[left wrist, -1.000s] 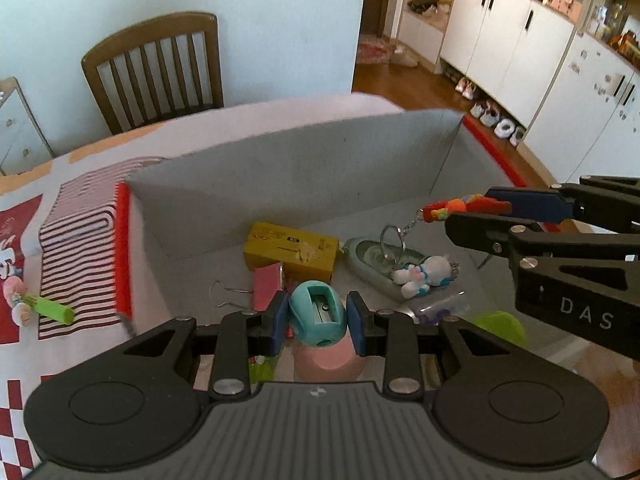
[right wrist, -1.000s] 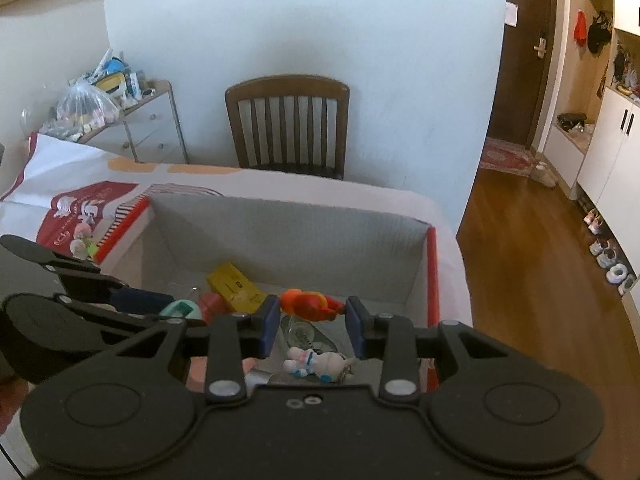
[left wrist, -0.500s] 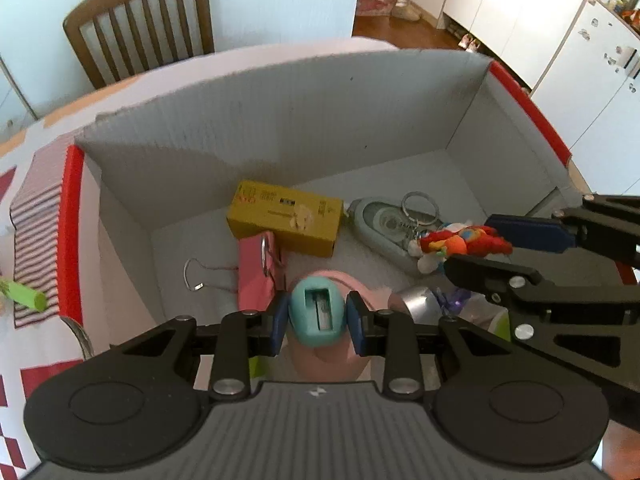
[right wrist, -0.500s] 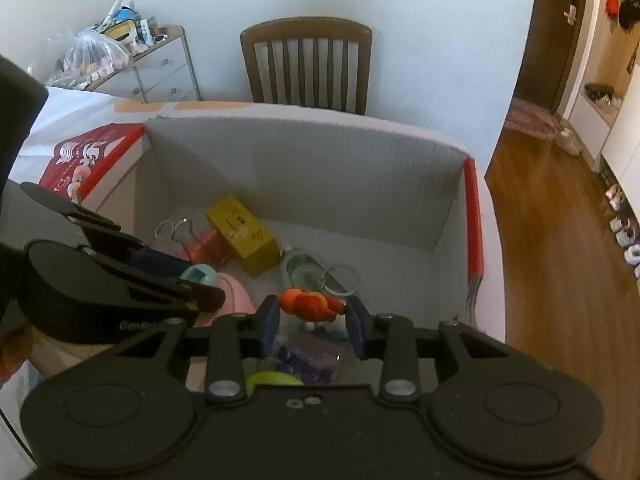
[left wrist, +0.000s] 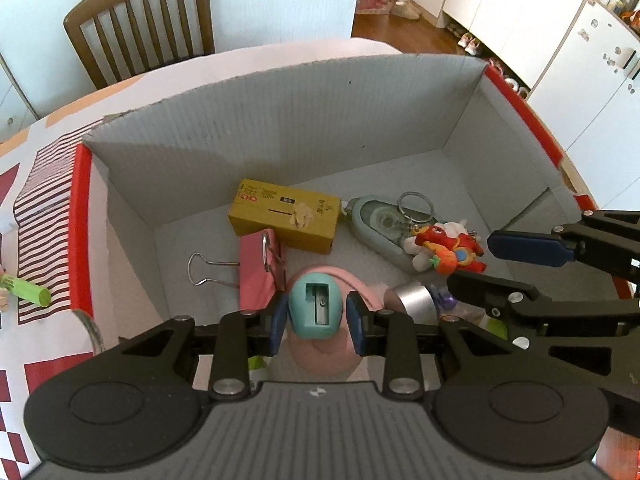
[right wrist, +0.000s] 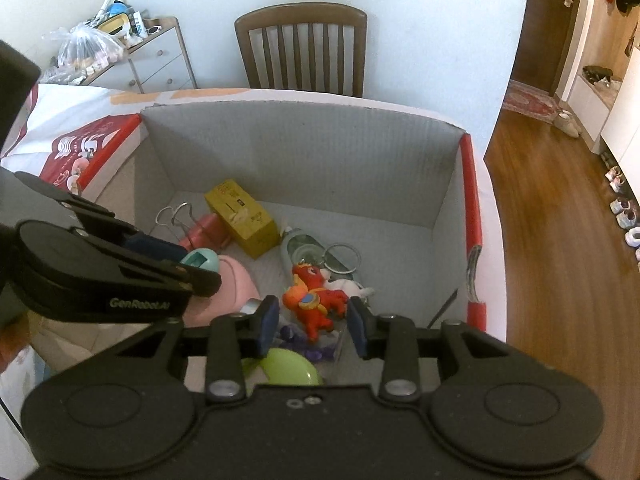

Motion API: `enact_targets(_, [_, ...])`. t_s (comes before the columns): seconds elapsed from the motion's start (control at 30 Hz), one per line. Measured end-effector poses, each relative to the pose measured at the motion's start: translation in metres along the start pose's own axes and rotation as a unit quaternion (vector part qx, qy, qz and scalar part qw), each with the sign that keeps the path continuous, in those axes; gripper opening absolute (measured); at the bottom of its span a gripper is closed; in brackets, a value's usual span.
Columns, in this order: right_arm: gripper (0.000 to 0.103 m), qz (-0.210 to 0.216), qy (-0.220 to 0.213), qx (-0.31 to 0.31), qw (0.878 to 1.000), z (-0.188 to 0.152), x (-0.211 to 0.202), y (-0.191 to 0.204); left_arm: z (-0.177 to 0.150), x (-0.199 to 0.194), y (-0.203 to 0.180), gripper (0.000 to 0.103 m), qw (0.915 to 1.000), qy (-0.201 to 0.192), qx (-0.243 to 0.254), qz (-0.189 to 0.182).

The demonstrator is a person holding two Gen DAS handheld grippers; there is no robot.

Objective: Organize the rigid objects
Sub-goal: 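Lower and release the orange figure and teal sharpener into the box, then withdraw both tools from the box back toward the cloth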

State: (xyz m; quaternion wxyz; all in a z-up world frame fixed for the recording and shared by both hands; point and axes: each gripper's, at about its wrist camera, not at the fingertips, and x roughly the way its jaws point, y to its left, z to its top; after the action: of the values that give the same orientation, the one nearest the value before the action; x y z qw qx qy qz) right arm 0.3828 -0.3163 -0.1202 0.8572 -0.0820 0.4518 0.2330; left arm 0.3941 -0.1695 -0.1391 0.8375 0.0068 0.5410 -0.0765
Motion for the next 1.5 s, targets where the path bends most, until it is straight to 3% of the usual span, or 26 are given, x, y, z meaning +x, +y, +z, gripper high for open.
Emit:
enact_targets(0.47, [0.041, 0.005, -0.032, 0.002, 0.999, -0.002, -0.040, 0.013, -0.023, -0.060, -0.001, 0.031, 0.9972, -0.071, -0.004, -0.022])
enact_targets(0.77, [0.057, 0.006, -0.059, -0.005, 0.998, -0.005, -0.072, 0.030, -0.044, -0.108, -0.001, 0.031, 0.9913, -0.132, 0.008, -0.004])
enact_targets(1.17, [0.065, 0.018, -0.087, 0.002, 0.996, -0.015, -0.100, 0.056, -0.074, -0.149, 0.022, 0.031, 0.9835, -0.179, -0.025, -0.014])
enact_targets(1.2, [0.067, 0.018, -0.090, 0.001, 0.996, -0.016, -0.102, 0.059, -0.078, -0.153, 0.024, 0.032, 0.9825, -0.184, -0.025, -0.012])
enact_targets(1.3, [0.069, 0.018, -0.097, -0.002, 0.995, -0.020, -0.108, 0.069, -0.089, -0.163, 0.031, 0.061, 0.9795, -0.200, -0.028, -0.005])
enact_targets(1.43, [0.074, 0.022, -0.104, -0.005, 0.994, -0.022, -0.112, 0.088, -0.103, -0.173, 0.045, 0.064, 0.9768, -0.212, -0.032, -0.007])
enact_targets(1.5, [0.081, 0.020, -0.110, -0.008, 0.994, -0.022, -0.114, 0.100, -0.112, -0.178, 0.057, 0.064, 0.9765, -0.211, -0.040, -0.010])
